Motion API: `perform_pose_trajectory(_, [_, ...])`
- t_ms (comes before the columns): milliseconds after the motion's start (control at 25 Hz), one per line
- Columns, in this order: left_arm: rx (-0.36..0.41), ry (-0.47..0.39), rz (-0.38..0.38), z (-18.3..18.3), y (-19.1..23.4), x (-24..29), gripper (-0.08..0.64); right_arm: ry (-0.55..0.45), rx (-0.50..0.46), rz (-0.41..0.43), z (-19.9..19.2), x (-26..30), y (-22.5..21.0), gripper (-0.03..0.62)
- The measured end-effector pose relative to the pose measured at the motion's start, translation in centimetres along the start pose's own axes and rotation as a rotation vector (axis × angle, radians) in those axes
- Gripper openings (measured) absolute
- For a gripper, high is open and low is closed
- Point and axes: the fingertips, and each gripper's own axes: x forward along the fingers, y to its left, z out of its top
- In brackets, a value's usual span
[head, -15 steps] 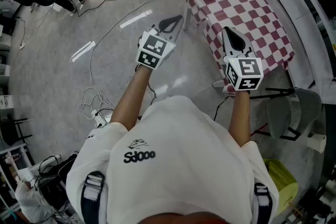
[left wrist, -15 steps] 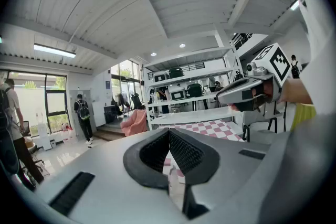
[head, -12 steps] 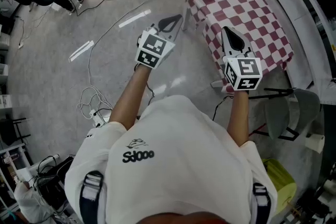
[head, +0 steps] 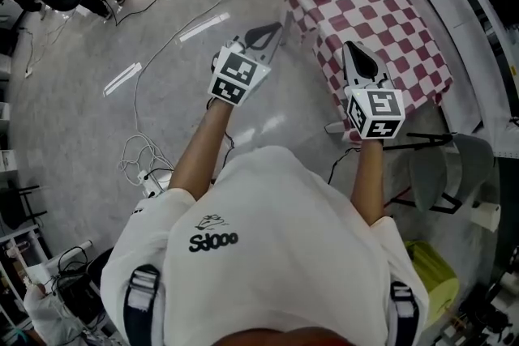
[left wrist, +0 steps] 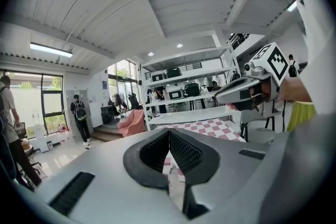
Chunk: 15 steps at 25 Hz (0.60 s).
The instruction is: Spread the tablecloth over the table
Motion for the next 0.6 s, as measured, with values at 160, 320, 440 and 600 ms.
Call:
perform_pose_trajectory(160, [-0.001, 0.004, -0.012, -0.7, 0.7, -0.5, 0.029, 0.015, 0.004, -0.016, -0.2, 0.9, 0.6, 0.021])
perform_pose_trajectory(320, [-0.018, 0.005, -0.021, -1.6, 2.1, -1.0, 0.029, 0.03, 0.002, -0.039, -0.2, 1.9, 1.4, 0.021])
perform_pose_trajectory(440, [-0.018, 0.018, -0.03, -2.4, 2.8, -0.7, 0.029, 0.033, 0.014, -0.047, -0.4, 2.6, 1.6, 0.021])
perform_pose_trajectory(600, [-0.026, 0.03, -0.042, -3.4, 3.6, 0.3, 0.029, 0.035, 0.041, -0.047, -1.0, 4.0, 1.3, 0.021])
